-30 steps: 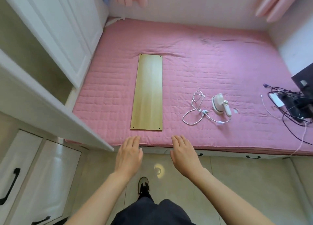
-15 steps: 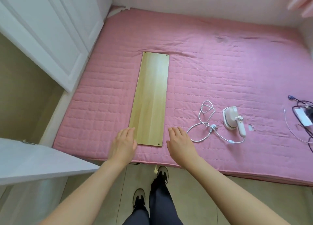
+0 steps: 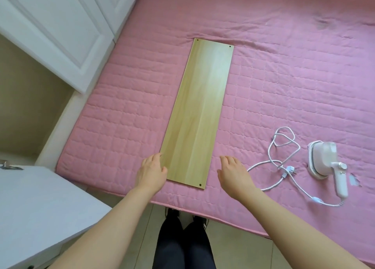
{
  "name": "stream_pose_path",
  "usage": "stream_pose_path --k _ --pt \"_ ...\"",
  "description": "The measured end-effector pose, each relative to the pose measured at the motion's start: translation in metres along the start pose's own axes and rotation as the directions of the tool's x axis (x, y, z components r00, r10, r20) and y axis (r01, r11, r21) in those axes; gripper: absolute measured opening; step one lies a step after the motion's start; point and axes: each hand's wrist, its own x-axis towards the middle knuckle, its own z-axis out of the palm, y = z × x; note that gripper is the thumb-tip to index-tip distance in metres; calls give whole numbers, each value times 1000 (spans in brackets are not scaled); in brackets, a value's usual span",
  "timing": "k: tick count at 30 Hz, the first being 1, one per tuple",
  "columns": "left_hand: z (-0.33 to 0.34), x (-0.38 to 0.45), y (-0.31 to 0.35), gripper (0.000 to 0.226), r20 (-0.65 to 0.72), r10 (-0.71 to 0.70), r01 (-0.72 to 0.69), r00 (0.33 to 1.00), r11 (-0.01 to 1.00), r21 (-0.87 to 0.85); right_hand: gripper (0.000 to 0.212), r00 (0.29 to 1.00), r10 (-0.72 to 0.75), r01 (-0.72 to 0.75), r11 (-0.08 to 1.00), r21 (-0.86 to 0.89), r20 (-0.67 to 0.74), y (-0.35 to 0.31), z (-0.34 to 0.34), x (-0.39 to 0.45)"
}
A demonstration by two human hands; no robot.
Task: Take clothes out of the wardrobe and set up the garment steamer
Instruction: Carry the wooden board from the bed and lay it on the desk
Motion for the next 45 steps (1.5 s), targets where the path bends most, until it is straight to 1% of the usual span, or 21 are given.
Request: stream_pose_path --k 3,5,7,9,11,14,16,18,21,23,25,28,30,32,35,39,42,45 --pt "21 29 -12 51 31 -43 43 999 999 4 33 994 62 -70 994 87 93 0 16 27" --pt "38 50 -19 52 56 -74 75 996 997 -19 34 981 139 -169 956 242 137 -2 28 47" --pt "53 72 -26 54 82 -88 93 993 994 -53 38 951 251 -305 850 429 180 -4 41 71" --pt "66 93 -32 55 100 -101 109 990 991 -72 39 915 314 -402 740 539 252 -6 52 94" --pt "75 113 -37 56 104 -129 138 986 987 -88 40 894 326 -447 677 584 307 -7 58 112" --pt "86 136 -42 57 108 -152 163 982 981 -102 41 881 366 -471 615 632 300 -5 65 136" --pt "93 148 -45 58 118 -152 165 981 981 -104 34 879 378 -471 586 660 292 -2 71 147" --pt "99 157 -48 60 122 -152 164 981 981 -101 13 875 384 -476 565 674 296 2 79 156" --pt "108 168 -50 63 123 -158 173 980 977 -121 29 863 403 -492 531 690 306 3 91 166" --pt "114 174 -50 63 85 -170 182 982 971 -157 32 854 417 -507 539 673 310 0 98 171" --pt "119 175 -50 64 45 -196 201 980 966 -163 32 847 440 -516 547 659 299 -2 101 174" --pt "123 175 -46 65 31 -251 252 968 958 -136 28 831 472 -530 507 680 295 -1 105 178" --pt "123 180 -43 63 37 -302 304 953 938 -166 25 818 484 -543 470 696 312 0 106 179" --pt "123 186 -43 60 51 -340 343 939 914 -216 23 815 485 -546 458 702 317 2 109 179" --pt "124 182 -44 58 56 -356 359 933 903 -237 22 809 492 -553 454 698 321 5 113 176" --pt "133 156 -48 60 47 -352 354 935 913 -204 14 789 505 -588 457 667 349 5 122 160" --pt "141 137 -54 59 52 -377 379 925 902 -207 20 801 488 -580 492 650 346 3 133 140" --pt "150 116 -61 57 69 -404 410 912 890 -202 20 794 494 -595 511 620 354 0 146 119"
